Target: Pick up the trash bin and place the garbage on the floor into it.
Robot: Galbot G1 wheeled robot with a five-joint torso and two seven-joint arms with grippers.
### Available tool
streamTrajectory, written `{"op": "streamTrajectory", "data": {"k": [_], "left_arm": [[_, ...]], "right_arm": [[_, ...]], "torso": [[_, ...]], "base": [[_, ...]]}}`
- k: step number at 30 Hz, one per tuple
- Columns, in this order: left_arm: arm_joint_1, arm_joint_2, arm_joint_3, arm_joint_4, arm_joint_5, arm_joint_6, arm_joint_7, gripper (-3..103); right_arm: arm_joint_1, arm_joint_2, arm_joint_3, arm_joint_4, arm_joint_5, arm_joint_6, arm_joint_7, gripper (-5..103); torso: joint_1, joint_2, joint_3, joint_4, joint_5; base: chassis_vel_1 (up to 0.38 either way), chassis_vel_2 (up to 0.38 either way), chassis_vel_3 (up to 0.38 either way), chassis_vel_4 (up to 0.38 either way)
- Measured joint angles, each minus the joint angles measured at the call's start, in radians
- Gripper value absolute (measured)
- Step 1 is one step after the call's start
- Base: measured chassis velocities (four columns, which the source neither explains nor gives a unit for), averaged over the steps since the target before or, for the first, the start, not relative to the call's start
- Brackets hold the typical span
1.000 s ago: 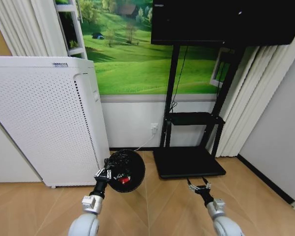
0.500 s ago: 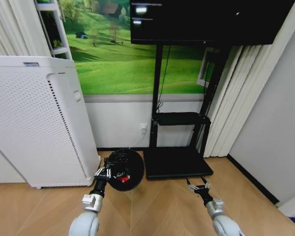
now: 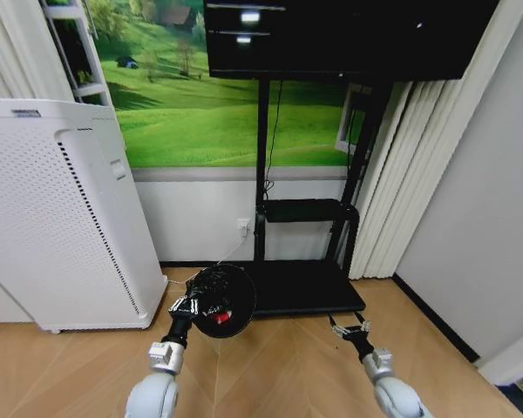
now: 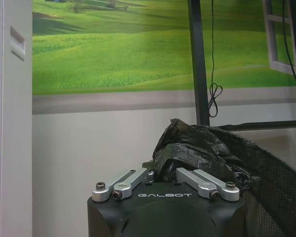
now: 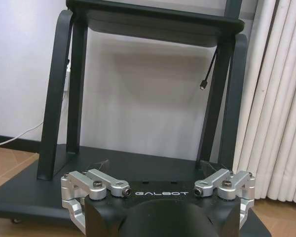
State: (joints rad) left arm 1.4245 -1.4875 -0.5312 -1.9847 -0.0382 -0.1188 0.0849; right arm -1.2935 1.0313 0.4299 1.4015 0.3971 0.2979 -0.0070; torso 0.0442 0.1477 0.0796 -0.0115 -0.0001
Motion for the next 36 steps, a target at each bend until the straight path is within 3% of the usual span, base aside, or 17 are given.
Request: {"op": "streamTrajectory", "data": {"k": [19, 28, 36], "left_arm": [[0.003, -0.003, 0.006, 0.0, 0.005, -0.002, 0.0, 7], [0.004, -0.002, 0.01, 0.002, 0.006, -0.003, 0.0, 7], [0.006, 0.001, 0.012, 0.002, 0.006, -0.003, 0.0, 7]], "right_arm": [[0.004, 0.008, 0.006, -0.045, -0.037, 0.012, -0.004, 100], [0.006, 0.007, 0.004, -0.059, -0.042, -0.003, -0.003, 100], [0.034, 0.005, -0.007, -0.122, -0.087, 0.001, 0.046, 100]], "torso": [[0.0, 0.0, 0.0, -0.0003, 0.0], [0.0, 0.0, 0.0, -0.0004, 0.0001], [0.0, 0.0, 0.0, -0.0002, 0.0004]], "base": [[0.087, -0.148, -0.101, 0.151], [-0.095, 0.036, 0.103, -0.031], [-0.152, -0.088, 0.158, 0.085]]}}
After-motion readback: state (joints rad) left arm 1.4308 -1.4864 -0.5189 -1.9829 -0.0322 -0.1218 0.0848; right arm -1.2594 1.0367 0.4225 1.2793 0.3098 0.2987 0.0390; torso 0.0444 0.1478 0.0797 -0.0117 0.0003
